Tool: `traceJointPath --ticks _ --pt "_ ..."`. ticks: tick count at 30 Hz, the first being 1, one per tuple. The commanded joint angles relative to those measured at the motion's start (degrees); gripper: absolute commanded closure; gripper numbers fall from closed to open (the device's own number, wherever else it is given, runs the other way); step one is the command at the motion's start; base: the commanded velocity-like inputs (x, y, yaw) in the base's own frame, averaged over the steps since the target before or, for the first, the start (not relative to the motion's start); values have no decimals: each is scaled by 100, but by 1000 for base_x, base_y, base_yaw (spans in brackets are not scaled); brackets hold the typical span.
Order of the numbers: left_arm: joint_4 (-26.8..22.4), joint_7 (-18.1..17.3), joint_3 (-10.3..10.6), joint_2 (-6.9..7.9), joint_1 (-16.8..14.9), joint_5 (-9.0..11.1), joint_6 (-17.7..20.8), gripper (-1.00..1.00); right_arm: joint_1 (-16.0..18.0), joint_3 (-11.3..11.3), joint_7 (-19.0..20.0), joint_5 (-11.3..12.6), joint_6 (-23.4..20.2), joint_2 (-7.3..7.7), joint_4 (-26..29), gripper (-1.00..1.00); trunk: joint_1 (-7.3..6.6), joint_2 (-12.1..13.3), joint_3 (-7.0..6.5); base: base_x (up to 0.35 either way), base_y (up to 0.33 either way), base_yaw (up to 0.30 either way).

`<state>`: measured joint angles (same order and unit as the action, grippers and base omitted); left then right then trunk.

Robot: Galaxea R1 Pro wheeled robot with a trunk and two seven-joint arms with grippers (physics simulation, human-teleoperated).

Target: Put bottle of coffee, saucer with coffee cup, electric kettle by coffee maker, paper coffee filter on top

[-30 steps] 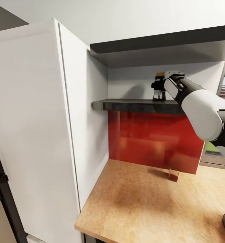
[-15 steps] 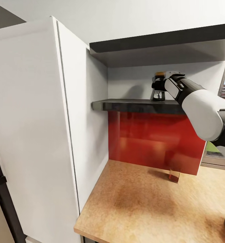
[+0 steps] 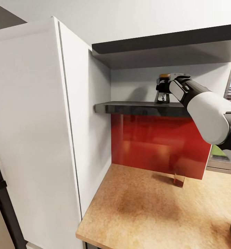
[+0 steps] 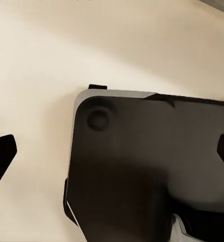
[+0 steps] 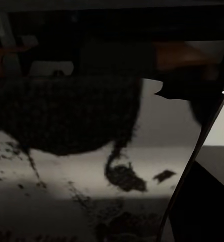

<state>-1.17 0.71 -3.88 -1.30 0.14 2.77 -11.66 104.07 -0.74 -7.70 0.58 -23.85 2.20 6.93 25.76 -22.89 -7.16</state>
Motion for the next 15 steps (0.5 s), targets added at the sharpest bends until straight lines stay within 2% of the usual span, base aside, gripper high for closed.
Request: traceJointPath --ticks 1,11,15 --pt "-2 -1 -34 -2 1 20 -12 -100 -1 -14 -21 12 -31 0 11 100 2 -3 2 0 0 0" --pt "-5 -1 -41 -2 -1 22 -12 -100 -1 -14 -23 12 -41 0 11 100 2 -3 -51 -1 0 0" --pt "-6 -3 -46 -2 -3 22 -11 -100 -1 -14 -22 12 -41 -1 11 100 2 -3 -88 -127 0 0"
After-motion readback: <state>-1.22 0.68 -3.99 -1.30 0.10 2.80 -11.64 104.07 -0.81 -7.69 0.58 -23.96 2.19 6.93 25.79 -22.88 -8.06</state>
